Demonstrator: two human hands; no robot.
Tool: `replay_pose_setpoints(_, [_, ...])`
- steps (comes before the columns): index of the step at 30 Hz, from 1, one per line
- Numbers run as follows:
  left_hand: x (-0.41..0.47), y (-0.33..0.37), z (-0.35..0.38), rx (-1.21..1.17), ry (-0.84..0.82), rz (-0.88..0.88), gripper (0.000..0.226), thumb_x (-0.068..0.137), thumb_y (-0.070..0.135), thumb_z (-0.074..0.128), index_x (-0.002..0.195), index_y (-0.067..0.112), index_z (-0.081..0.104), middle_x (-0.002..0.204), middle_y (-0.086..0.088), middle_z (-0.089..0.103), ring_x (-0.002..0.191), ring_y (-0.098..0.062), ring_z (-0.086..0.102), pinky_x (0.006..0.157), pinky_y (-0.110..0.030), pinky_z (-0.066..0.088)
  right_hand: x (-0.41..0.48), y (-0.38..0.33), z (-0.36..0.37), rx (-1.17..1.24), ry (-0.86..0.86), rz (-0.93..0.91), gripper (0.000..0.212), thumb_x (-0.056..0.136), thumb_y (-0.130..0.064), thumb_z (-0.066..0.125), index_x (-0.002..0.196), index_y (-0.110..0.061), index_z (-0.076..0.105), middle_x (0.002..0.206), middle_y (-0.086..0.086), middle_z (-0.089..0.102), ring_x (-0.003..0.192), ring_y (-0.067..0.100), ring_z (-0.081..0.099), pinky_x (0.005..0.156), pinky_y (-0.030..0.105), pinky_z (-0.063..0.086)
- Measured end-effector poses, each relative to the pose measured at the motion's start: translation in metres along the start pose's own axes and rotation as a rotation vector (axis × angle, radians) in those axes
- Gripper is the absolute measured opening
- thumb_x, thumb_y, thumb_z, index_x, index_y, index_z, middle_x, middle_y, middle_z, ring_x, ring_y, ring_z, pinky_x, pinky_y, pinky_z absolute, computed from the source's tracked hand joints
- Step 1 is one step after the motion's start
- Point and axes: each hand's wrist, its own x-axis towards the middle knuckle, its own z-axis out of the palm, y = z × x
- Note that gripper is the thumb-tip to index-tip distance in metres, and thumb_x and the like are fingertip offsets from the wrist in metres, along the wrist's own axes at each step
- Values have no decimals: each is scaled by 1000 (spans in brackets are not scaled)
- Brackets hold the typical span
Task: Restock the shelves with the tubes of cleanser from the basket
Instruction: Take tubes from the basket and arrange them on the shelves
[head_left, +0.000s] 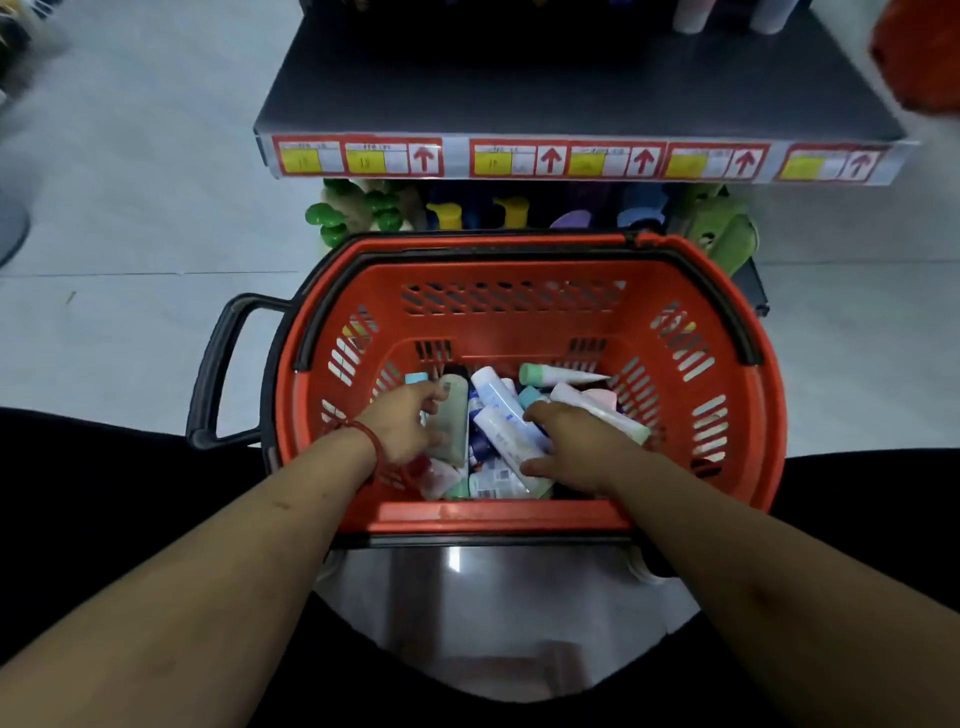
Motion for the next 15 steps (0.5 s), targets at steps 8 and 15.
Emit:
replay_pose_setpoints(8, [25,-23,4,51,-93,-130,48,83,2,74,128,5,59,118,-18,68,102,-29,65,89,-34,51,27,13,9,51,-88,86,73,81,-43,79,141,-19,44,127,9,63,111,25,61,93,38,50])
replay_pose_setpoints(15, [46,-33,16,113,-234,-116,54,80,7,74,131,21,64,114,0,66,98,-16,60,88,-19,44,58,20,18,54,-24,77,57,84,-36,76,133,-18,52,118,6,66,104,23,62,89,38,52])
